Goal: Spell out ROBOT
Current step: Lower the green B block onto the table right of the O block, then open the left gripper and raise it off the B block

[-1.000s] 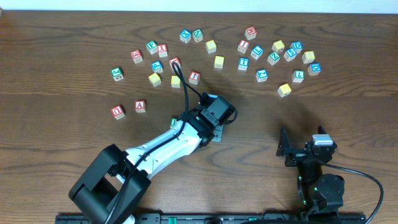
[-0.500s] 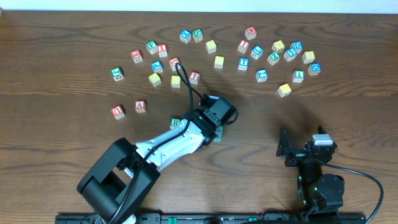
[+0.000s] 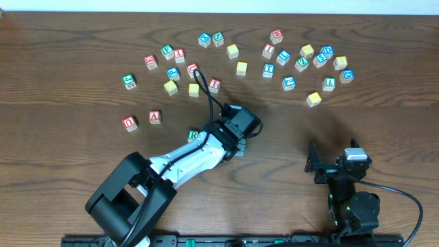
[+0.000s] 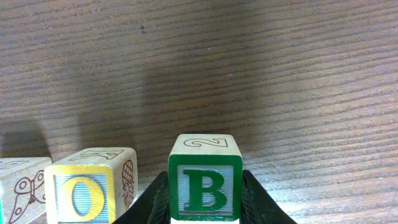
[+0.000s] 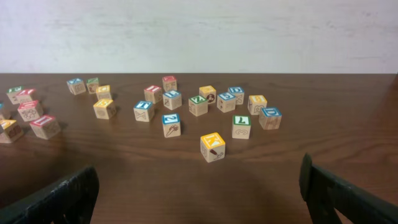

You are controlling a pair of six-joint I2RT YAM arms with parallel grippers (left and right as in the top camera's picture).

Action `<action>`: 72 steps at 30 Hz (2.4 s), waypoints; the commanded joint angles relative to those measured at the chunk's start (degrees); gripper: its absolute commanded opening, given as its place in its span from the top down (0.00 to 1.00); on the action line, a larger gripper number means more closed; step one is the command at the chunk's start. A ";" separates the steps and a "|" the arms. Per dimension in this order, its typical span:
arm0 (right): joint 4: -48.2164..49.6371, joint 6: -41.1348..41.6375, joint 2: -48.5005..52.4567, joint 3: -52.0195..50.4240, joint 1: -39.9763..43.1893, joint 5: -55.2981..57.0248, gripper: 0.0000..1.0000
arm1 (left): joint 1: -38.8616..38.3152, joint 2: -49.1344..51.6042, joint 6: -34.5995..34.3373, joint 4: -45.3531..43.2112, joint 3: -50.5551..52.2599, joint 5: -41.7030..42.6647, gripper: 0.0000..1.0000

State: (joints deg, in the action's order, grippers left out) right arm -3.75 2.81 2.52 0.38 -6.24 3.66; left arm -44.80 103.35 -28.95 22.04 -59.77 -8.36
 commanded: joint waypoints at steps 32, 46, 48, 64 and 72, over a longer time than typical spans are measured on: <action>-0.15 0.76 0.11 -0.07 -0.35 0.46 0.01 | 0.42 1.22 -0.94 0.11 0.48 -2.45 0.63; -0.15 0.76 0.11 -0.07 -0.35 0.46 0.01 | 0.42 1.22 -0.79 -0.37 0.46 -2.43 0.52; -0.15 0.76 0.11 -0.07 -0.35 0.46 0.01 | 0.42 1.22 -0.63 -0.59 0.46 -2.45 0.52; -0.15 0.76 0.11 -0.07 -0.35 0.46 0.01 | 4.46 -3.23 5.97 -1.86 -3.54 -2.43 0.48; -0.15 0.76 0.11 -0.07 -0.35 0.46 0.01 | 5.27 -8.04 10.97 -1.88 -5.44 -2.62 0.44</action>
State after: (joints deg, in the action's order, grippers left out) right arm -3.75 2.79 2.52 0.38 -6.24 3.66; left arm -39.75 98.02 -20.99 20.32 -63.09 -9.61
